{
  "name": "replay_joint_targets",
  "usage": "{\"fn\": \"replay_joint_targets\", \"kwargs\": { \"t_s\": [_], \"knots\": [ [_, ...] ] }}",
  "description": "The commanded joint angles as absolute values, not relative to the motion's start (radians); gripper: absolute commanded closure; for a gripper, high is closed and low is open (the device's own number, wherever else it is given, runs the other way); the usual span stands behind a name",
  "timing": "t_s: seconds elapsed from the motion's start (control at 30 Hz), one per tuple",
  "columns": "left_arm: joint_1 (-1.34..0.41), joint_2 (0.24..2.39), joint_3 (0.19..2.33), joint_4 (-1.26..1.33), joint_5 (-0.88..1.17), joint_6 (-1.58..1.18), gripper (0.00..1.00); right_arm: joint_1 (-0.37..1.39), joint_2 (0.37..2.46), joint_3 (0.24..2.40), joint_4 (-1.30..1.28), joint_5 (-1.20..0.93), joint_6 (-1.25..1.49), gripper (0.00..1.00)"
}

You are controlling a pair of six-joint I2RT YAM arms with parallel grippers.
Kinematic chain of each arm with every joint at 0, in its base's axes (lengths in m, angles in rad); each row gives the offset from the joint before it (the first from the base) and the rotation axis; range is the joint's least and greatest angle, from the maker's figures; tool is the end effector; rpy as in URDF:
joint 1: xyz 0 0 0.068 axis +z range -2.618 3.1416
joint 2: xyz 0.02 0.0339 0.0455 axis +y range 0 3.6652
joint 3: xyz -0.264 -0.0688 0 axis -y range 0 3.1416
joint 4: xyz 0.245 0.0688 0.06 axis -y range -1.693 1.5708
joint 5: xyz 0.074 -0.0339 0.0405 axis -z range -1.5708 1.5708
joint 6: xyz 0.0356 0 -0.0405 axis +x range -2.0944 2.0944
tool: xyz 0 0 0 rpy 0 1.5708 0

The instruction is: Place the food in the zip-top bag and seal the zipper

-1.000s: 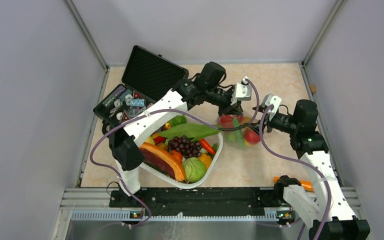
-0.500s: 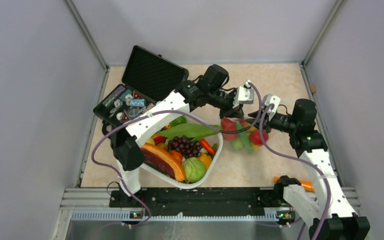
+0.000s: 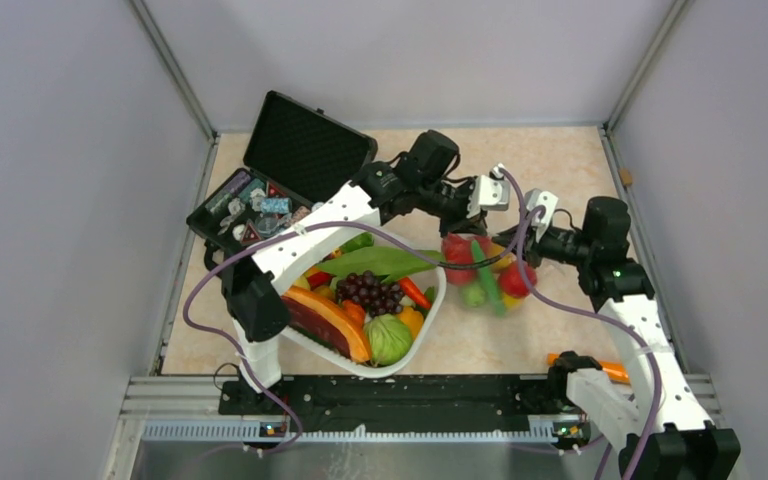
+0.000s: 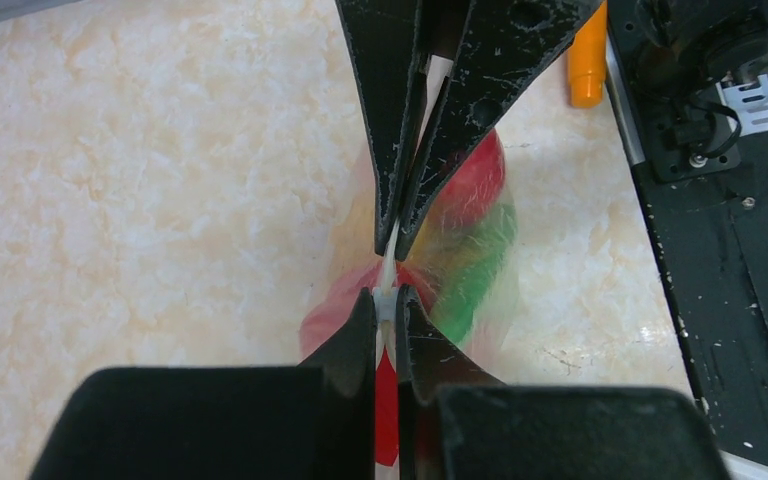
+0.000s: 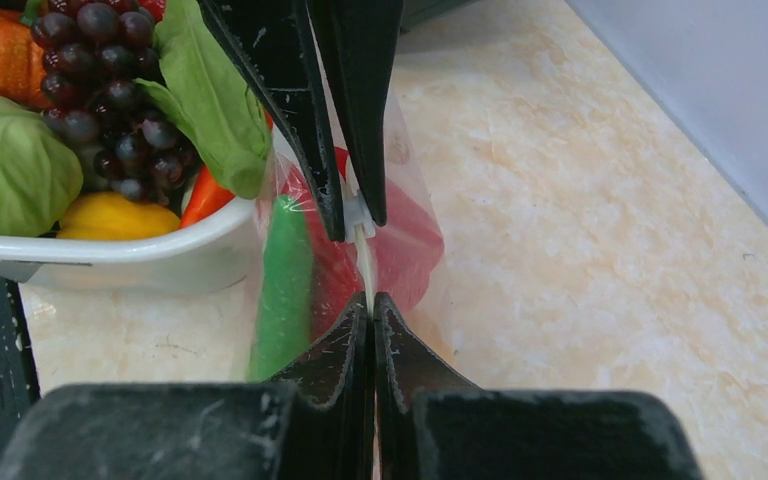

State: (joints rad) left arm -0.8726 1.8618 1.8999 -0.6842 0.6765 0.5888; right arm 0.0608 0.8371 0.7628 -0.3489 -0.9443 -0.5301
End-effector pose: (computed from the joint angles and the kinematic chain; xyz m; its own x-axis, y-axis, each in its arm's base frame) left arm 0.2526 -0.3357 0.3744 0.1883 0.4493 -0.8733 0.9789 -0.1577 0.1300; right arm 0.1764 0.0396 0.3123 0.0371 -0.2947 -0.9549 -0.8741 0.4536 -0.1740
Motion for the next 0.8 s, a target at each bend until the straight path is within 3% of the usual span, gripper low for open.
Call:
{"fn": "replay_joint_targets", "kwargs": {
  "t_s": [0.0, 0.67, 0.7, 0.77],
  "knots": [
    [-0.869, 1.825, 1.898, -0.71, 0.6, 0.646, 1.0, 0.058, 0.867, 0.832, -0.408, -0.907, -0.583, 1.0],
    [-0.799, 1.726, 1.789, -0.643, 0.625, 0.606, 0.98, 0.057, 0.874, 0.833, -0.384, -0.887, -0.575, 1.0],
    [-0.799, 1.726, 1.789, -0.634, 0.629, 0.6, 0.9, 0.058, 0.876, 0.835, -0.389, -0.89, -0.579, 1.0],
    [-0.8, 1.728, 1.784, -0.605, 0.648, 0.567, 0.41, 0.057, 0.873, 0.837, -0.39, -0.895, -0.58, 1.0]
  ]
}}
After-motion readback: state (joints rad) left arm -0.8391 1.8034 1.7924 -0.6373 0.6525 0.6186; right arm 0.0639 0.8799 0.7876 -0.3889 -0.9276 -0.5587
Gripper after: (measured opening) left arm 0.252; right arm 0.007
